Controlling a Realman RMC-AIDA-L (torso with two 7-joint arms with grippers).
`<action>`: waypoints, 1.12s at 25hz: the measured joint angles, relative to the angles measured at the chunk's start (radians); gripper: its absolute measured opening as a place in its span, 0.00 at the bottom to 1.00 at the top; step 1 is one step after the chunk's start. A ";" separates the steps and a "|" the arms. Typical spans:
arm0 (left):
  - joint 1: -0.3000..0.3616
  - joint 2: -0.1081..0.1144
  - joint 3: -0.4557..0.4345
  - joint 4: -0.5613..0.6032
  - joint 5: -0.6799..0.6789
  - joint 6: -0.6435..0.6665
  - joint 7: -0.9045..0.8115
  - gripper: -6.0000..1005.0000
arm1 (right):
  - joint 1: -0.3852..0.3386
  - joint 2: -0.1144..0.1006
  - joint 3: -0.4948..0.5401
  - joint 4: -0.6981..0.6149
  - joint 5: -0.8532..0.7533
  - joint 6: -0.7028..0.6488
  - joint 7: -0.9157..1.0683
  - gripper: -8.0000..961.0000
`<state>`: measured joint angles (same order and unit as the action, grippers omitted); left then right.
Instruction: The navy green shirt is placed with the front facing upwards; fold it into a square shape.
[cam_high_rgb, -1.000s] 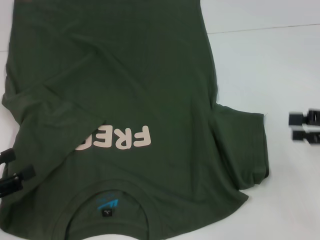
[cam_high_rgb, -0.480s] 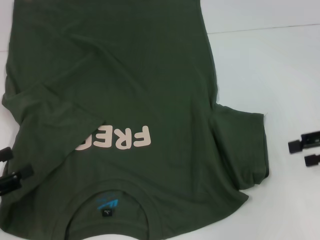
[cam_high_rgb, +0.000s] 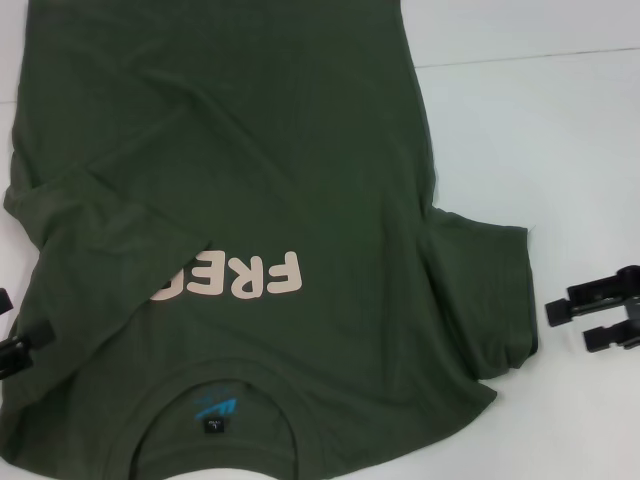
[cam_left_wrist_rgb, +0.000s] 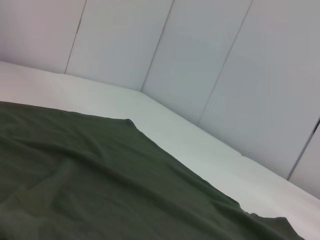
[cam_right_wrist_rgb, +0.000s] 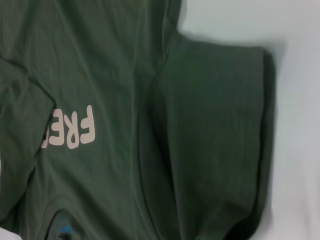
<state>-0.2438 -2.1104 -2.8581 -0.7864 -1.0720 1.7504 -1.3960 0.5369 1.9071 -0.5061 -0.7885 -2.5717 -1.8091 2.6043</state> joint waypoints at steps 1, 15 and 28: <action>0.000 0.000 0.000 0.000 0.000 -0.001 0.000 0.88 | 0.002 0.003 -0.002 0.010 0.000 0.010 0.000 0.92; -0.003 -0.003 0.000 -0.002 0.000 -0.009 0.000 0.88 | 0.013 0.022 -0.052 0.061 0.001 0.077 0.017 0.92; -0.005 -0.003 0.000 0.001 0.000 -0.027 0.000 0.88 | 0.023 0.030 -0.059 0.079 0.000 0.105 0.040 0.92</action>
<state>-0.2485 -2.1138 -2.8578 -0.7858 -1.0722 1.7235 -1.3958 0.5602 1.9371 -0.5649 -0.7093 -2.5721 -1.7044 2.6446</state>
